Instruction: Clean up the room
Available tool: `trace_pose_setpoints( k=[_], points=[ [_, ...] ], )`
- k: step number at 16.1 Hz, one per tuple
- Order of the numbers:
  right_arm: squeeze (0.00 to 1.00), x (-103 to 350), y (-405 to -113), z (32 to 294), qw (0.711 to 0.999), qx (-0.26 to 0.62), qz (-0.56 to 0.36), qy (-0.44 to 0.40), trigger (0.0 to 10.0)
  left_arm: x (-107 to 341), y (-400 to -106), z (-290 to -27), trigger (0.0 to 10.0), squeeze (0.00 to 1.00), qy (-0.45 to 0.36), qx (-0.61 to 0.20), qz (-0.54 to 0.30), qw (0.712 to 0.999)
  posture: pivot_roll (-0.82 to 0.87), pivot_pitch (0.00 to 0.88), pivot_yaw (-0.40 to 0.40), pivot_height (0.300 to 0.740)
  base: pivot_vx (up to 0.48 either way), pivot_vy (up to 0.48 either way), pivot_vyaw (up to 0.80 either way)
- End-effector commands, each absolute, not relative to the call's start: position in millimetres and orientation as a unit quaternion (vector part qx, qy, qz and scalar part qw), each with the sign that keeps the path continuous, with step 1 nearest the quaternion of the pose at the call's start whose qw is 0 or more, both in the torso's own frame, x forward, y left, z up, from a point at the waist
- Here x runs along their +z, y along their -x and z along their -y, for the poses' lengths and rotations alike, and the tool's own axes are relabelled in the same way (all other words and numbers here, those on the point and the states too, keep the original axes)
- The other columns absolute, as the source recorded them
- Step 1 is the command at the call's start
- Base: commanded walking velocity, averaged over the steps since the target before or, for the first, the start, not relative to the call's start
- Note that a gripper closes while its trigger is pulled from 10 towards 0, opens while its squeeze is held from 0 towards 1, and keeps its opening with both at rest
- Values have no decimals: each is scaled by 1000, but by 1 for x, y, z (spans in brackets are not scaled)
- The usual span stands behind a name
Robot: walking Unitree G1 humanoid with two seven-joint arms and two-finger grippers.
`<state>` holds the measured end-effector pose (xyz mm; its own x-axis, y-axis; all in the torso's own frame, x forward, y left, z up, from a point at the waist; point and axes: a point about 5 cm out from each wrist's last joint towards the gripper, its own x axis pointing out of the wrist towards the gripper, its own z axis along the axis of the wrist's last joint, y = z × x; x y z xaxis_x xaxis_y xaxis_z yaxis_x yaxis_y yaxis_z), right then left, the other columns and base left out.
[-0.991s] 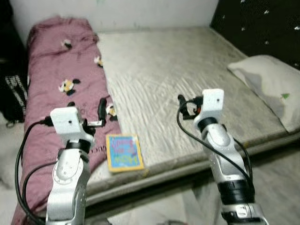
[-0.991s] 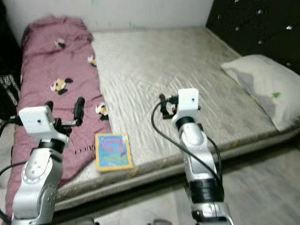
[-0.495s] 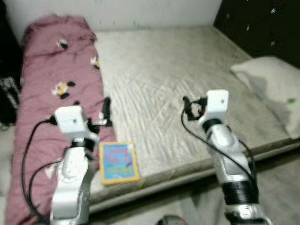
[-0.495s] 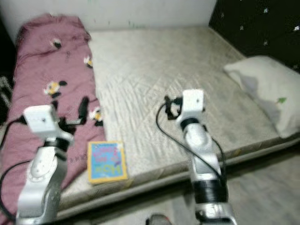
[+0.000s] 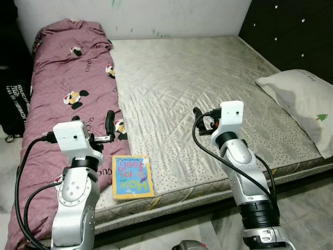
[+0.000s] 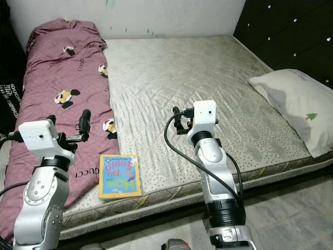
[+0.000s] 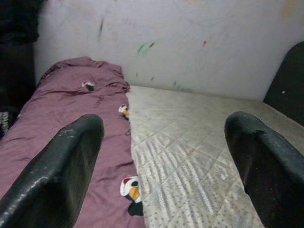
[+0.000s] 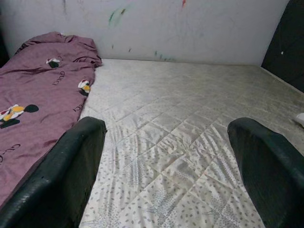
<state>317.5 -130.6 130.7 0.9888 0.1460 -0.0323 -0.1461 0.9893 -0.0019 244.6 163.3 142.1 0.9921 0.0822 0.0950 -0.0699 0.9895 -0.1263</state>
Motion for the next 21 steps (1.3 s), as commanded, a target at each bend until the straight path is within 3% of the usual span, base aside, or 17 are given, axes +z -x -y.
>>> trace_pose_setpoints(
  k=[1,11,21],
  points=[
    [0,135,-321,132,997,70,-11,7,10000,139,-245,-164,10000,0,66,43,38,996,-10,7,-67,740,0,0,0],
    [0,134,-321,133,998,68,-14,2,10000,143,-245,-164,10000,0,54,35,54,996,-12,8,-66,740,0,460,0],
    [0,133,-321,134,998,65,-16,4,10000,142,-243,-163,10000,0,77,29,44,996,-8,12,-71,740,0,0,0]
  ],
)
